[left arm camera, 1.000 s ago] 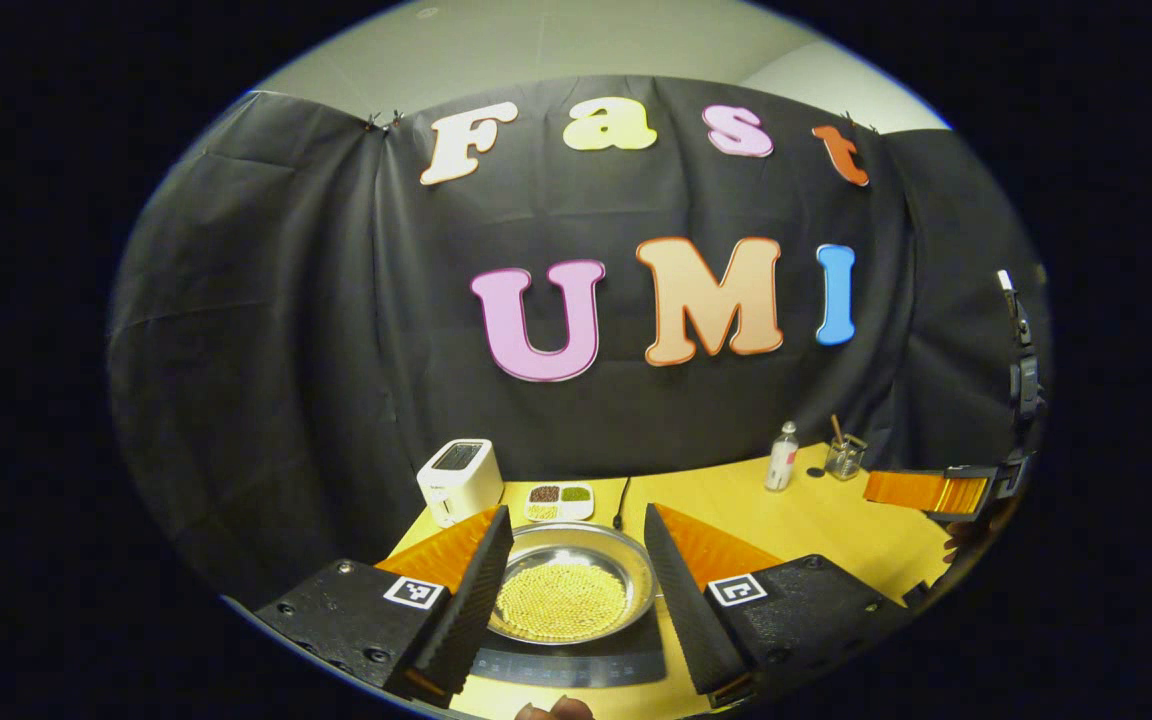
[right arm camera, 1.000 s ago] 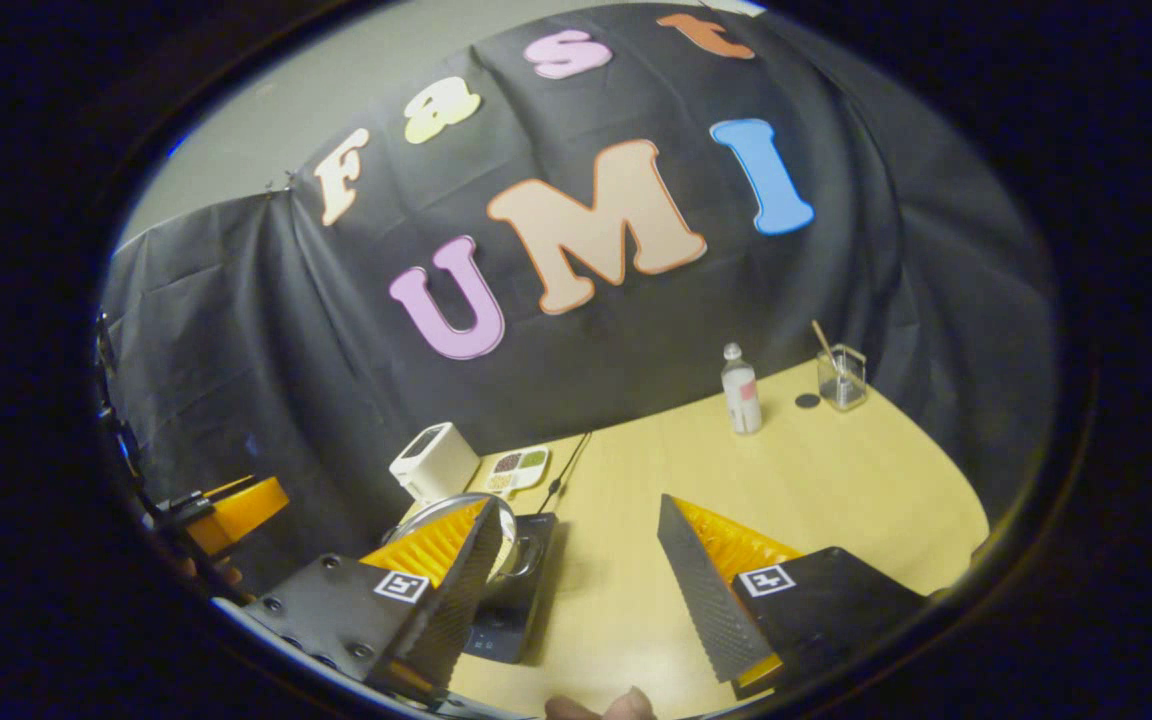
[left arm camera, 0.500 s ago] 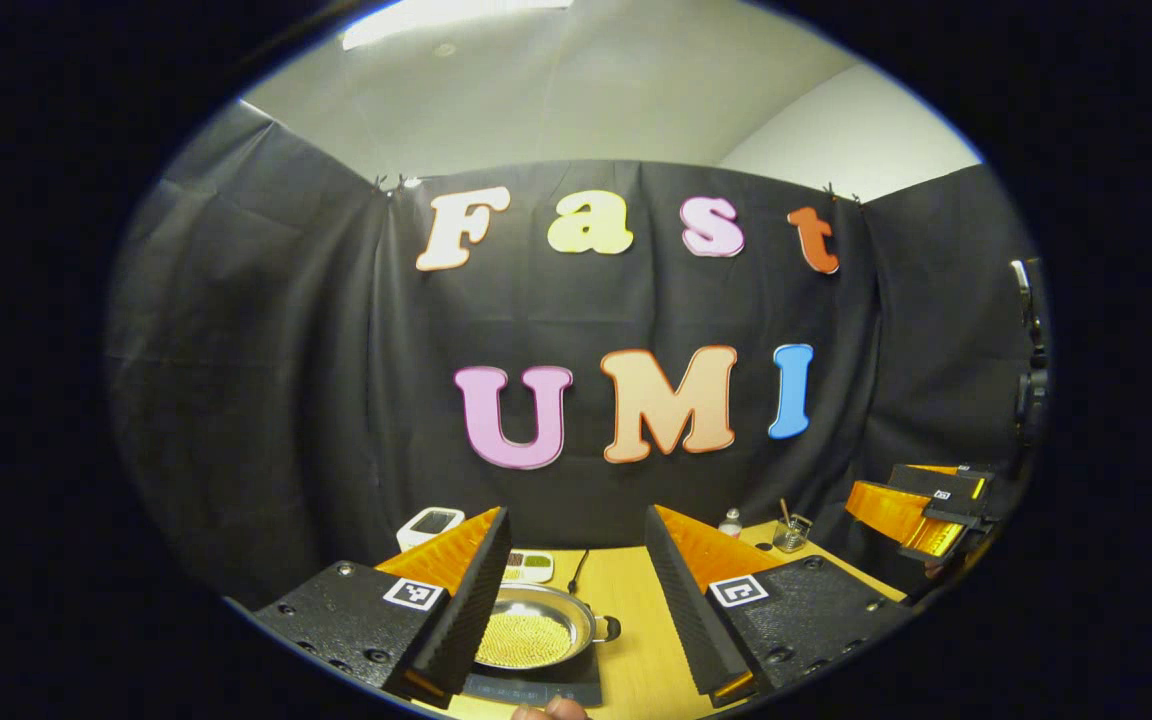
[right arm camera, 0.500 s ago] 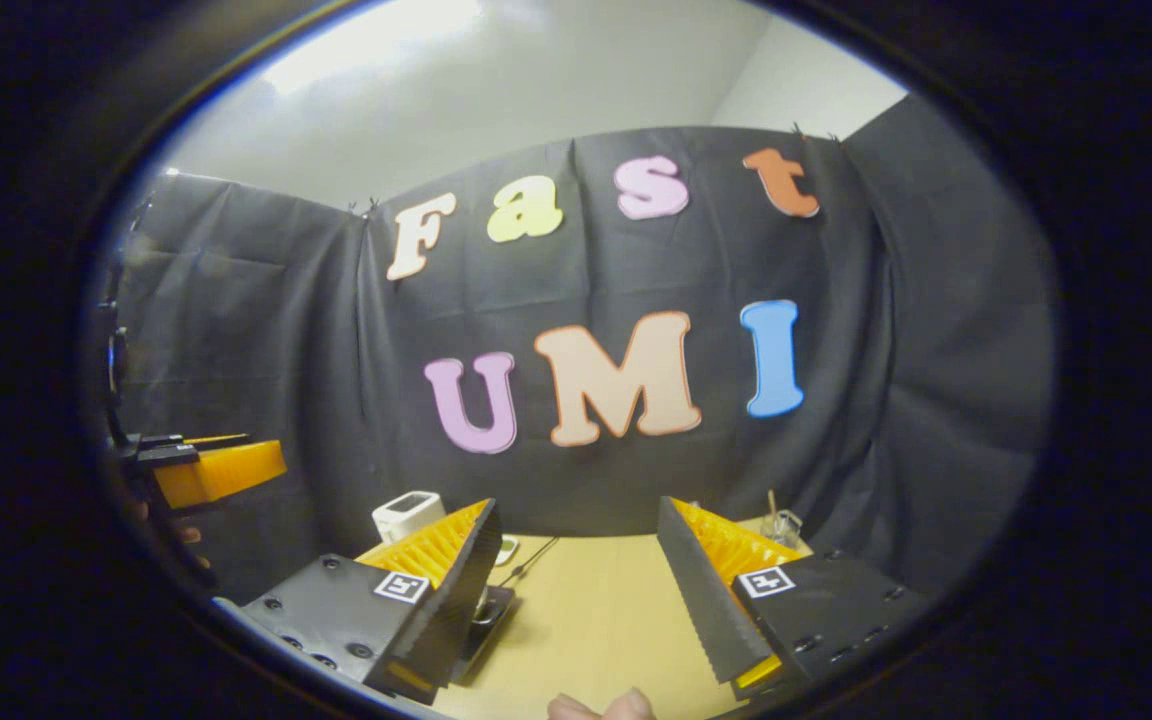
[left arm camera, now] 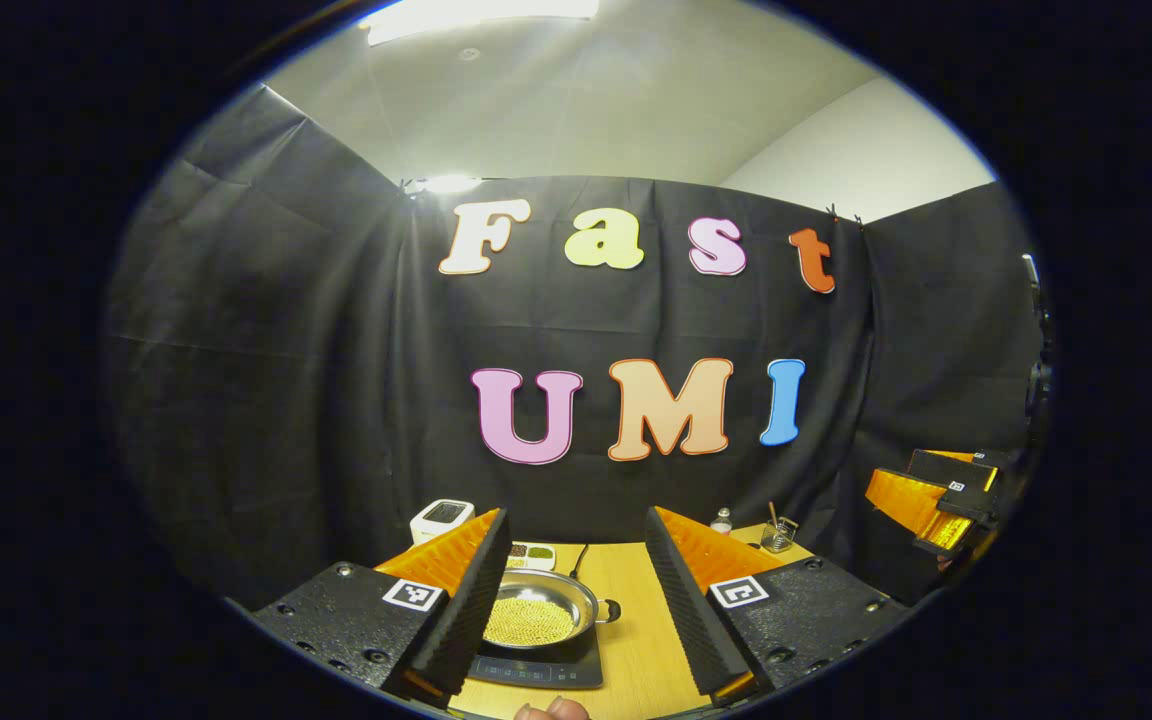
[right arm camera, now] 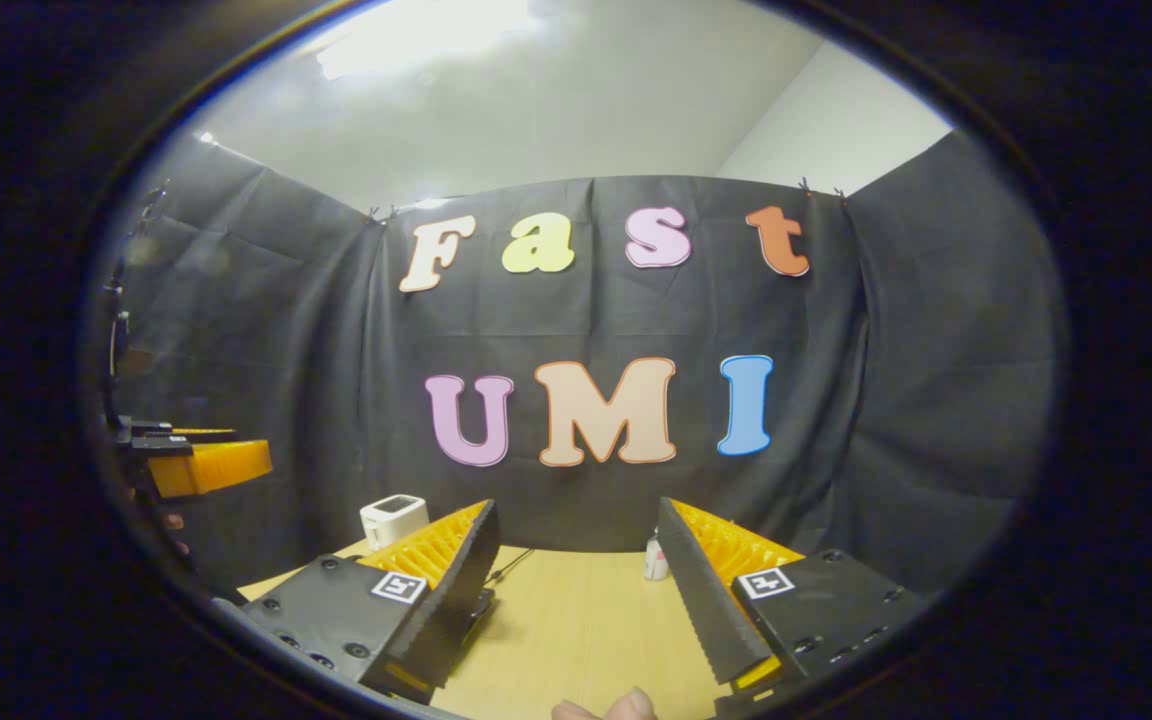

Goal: First push the handle of the pot to place it horizontally, then grasp the pot with both hands and set it on the induction cooktop.

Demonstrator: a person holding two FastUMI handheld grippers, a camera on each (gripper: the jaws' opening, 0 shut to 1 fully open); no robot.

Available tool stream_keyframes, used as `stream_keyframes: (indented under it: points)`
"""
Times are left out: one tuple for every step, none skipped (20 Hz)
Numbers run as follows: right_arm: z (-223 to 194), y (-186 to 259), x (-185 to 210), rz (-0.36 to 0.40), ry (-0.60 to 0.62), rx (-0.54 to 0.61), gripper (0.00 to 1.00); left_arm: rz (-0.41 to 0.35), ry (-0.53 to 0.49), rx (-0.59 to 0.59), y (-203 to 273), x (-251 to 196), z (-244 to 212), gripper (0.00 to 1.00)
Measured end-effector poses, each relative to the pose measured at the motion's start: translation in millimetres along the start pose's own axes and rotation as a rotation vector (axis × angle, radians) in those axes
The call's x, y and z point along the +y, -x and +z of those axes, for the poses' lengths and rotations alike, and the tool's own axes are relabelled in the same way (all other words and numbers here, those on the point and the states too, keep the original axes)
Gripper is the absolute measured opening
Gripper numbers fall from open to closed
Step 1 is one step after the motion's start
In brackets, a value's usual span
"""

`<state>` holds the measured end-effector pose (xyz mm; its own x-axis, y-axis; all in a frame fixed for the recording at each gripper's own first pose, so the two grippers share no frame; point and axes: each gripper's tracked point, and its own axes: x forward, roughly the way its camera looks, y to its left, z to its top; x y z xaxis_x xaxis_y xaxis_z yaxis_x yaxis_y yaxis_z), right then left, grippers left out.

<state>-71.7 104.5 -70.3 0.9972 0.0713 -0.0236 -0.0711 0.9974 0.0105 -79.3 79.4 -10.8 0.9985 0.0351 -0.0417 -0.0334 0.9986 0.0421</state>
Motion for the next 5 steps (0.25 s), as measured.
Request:
stream_keyframes:
  points:
    - [4.5,4.7,3.1,0.0,0.008,-0.008,0.92,-0.003,0.003,0.003,4.0,0.8,-2.8,0.82]
    - [10.3,7.6,5.3,0.0,0.016,-0.021,0.92,-0.005,0.004,0.005,6.1,1.4,-4.3,0.82]
    - [15.5,10.7,6.2,-0.002,0.027,-0.031,0.92,-0.005,0.002,0.006,6.9,1.4,-4.4,0.82]
    - [17.8,11.6,8.4,-0.002,0.036,-0.038,0.92,-0.002,0.0,0.003,7.7,2.7,-3.0,0.82]
    - [18.7,12.8,9.0,-0.005,0.039,-0.038,0.92,-0.003,0.001,-0.005,7.7,3.1,-1.2,0.82]
